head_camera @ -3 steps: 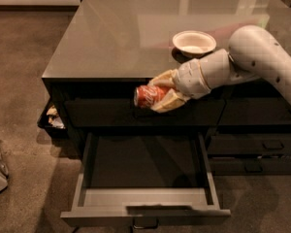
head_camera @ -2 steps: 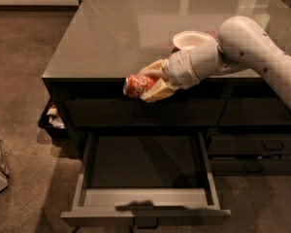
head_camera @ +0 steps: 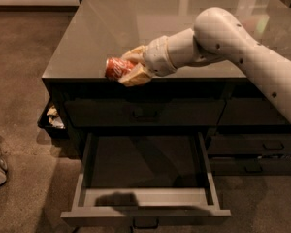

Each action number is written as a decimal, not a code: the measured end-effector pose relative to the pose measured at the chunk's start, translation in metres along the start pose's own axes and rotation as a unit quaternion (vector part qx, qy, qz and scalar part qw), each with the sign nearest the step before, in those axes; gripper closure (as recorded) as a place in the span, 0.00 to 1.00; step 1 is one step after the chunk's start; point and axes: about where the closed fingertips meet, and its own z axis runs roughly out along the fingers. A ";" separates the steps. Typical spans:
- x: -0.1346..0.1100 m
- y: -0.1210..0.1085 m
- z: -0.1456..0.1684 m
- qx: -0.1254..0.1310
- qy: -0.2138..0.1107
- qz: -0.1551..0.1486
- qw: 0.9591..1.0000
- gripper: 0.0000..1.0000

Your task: Pick coke can from middle drawer and place on counter

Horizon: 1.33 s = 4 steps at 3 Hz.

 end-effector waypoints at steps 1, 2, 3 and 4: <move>-0.009 -0.014 0.009 0.027 0.001 0.014 1.000 1.00; -0.014 -0.022 0.013 0.042 0.001 0.021 0.999 1.00; -0.016 -0.026 0.016 0.050 0.001 0.025 0.998 1.00; -0.019 -0.030 0.018 0.058 0.001 0.029 0.998 1.00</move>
Offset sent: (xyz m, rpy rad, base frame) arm 0.0298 0.0188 0.0188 0.0429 -0.0179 -0.1360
